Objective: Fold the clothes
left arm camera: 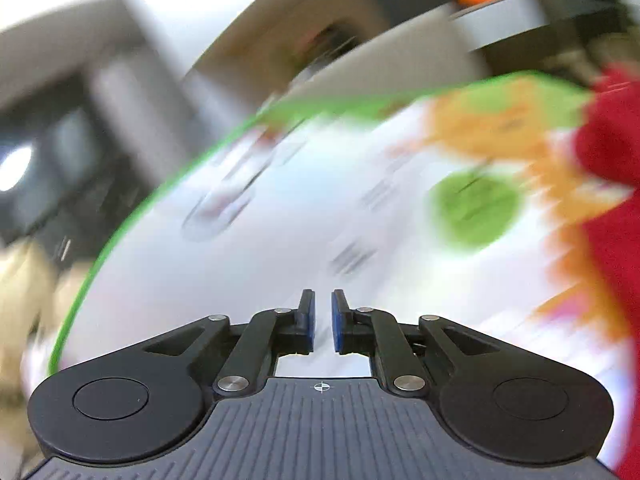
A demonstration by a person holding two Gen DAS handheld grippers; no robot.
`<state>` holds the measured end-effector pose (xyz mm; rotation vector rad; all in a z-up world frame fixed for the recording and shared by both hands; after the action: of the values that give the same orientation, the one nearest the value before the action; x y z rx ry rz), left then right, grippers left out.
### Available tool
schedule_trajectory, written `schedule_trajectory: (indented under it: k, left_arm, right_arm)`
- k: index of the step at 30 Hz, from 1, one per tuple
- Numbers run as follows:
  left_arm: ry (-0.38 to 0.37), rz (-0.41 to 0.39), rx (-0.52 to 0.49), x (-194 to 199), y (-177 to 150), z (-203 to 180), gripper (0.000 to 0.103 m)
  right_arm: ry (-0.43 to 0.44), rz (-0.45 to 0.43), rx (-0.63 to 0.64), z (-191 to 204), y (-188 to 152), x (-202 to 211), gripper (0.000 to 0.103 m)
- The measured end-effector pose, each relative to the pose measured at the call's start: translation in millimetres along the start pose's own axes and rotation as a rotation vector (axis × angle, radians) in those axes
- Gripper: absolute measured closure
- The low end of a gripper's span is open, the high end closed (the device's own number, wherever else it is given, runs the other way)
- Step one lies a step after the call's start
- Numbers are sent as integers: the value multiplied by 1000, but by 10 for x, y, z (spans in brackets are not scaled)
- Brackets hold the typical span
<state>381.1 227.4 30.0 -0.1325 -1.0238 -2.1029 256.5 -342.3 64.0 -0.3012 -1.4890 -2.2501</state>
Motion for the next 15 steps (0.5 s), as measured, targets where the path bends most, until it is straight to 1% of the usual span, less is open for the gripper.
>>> schedule_trajectory:
  k: [1,2,3,4,6,7,8,9,10,11,12,13,15]
  left_arm:
    - [-27,35,49,-11,-198,126,83]
    - [-63,60,95,-2,-373,228,70]
    - [-121,62,135,53,-494,274,59]
    - [-185,51,160,128,-572,280,55]
    - [-335,-34,133,370,-527,108,42]
    - [-412,-82,112,507,-474,-4,38]
    - [-492,-139,73,675,-349,-175,27]
    - [-569,-194,34,850,-223,-347,20]
    - [-635,-247,-7,1030,-83,-540,17]
    - [-685,-300,-56,1188,75,-773,14]
    - [-712,-346,-110,1308,219,-1008,10]
    - [-729,-386,-165,1409,357,-1244,9]
    - [-718,-420,-268,1491,610,-1718,9]
  right_arm:
    - [-44,13,12,-3,-22,-21,8]
    - [-86,25,-1,-29,-41,-44,8]
    - [-128,38,-14,-55,-61,-66,8]
    - [-164,49,-32,-82,-80,-86,8]
    - [-170,54,-79,-92,-117,-92,8]
    - [-166,53,-87,-82,-141,-84,8]
    - [-154,49,-68,-62,-179,-61,7]
    - [-142,45,-48,-43,-217,-37,5]
    - [-129,41,-28,-24,-256,-13,3]
    - [-117,37,-8,-4,-294,10,2]
    - [-103,38,6,6,-330,32,0]
    - [-83,60,1,-16,-358,46,0]
    - [-33,112,-35,-75,-424,61,0]
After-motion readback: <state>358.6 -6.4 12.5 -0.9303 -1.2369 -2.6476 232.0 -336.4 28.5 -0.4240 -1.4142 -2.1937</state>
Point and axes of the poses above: each gripper's, at about its wrist camera, not at the fingertips, and x roughly against the way its jaws point, z to its left, y to its top, the point moved 3 cm from there along -x, roughly the way its jaws point, and after that the axes turned 14 degrees about -x, right-handed, at the moved point
